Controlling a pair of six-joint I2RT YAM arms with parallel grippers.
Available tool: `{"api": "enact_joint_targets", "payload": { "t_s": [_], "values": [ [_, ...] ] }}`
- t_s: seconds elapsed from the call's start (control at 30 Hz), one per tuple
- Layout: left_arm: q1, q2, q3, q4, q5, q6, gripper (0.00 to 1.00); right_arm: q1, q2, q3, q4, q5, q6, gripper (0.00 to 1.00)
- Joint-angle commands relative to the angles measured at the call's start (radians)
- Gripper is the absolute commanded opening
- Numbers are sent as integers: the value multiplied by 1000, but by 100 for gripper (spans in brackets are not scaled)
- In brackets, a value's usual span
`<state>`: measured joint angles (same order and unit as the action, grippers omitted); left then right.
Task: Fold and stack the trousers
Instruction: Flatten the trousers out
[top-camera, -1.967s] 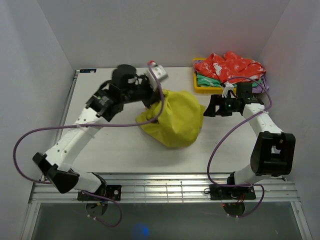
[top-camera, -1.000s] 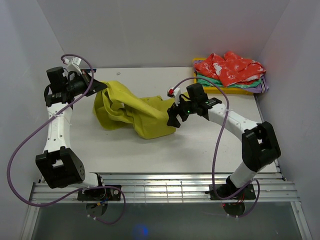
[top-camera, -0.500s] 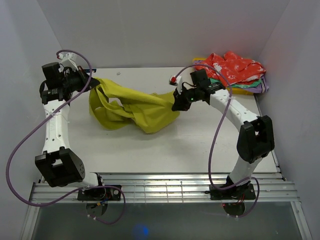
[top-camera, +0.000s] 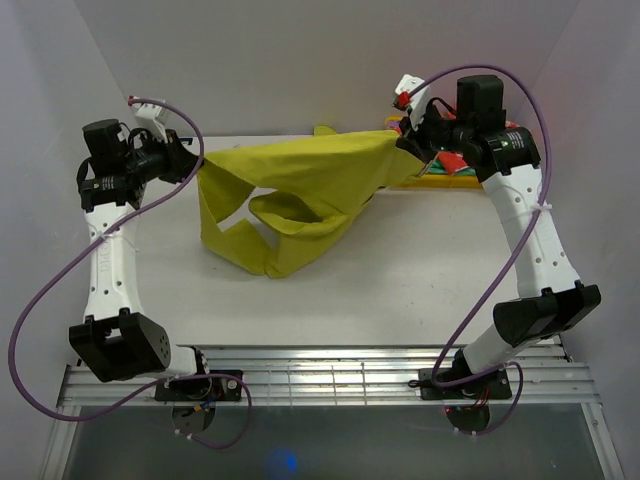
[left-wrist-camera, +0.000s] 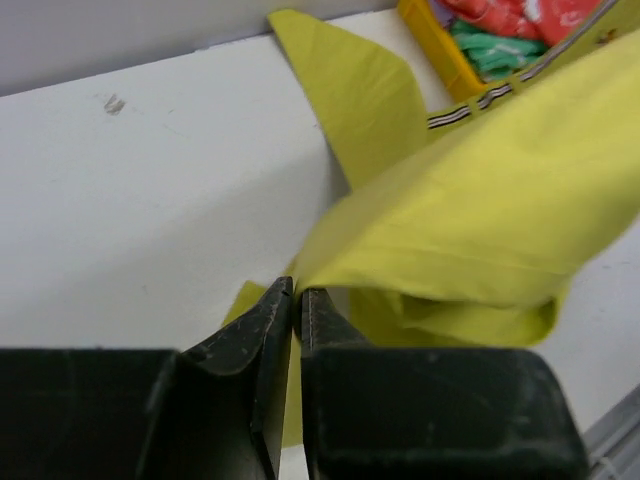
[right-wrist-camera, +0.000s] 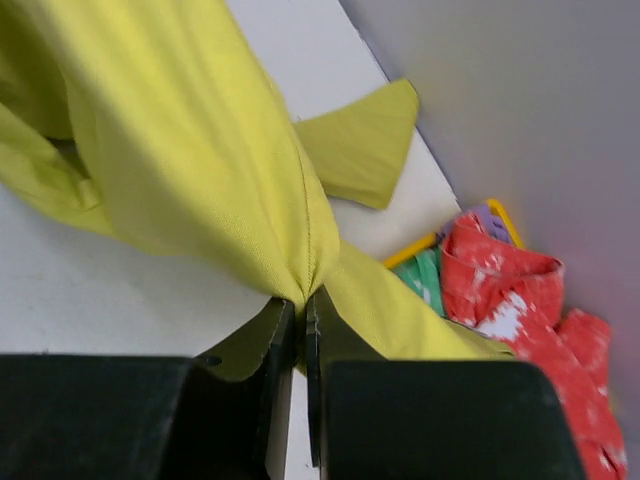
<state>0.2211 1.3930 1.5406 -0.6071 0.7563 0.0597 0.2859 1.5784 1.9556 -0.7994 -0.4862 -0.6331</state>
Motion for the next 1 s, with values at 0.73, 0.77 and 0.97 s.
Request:
{"api": "enact_joint_targets", "payload": {
  "t_s": [0.73,0.77,0.97],
  "values": [
    [54,-129,-175,-276,-32,674,0,-54,-438,-671,-210,265,-433,8],
    [55,-156,-213,-317,-26,798,0,-54,-458,-714,-227,243,-445,8],
    [54,-365,-499,-617,-107,1182,0,-10,-551,-932,-375,134,-533,8]
  ]
}}
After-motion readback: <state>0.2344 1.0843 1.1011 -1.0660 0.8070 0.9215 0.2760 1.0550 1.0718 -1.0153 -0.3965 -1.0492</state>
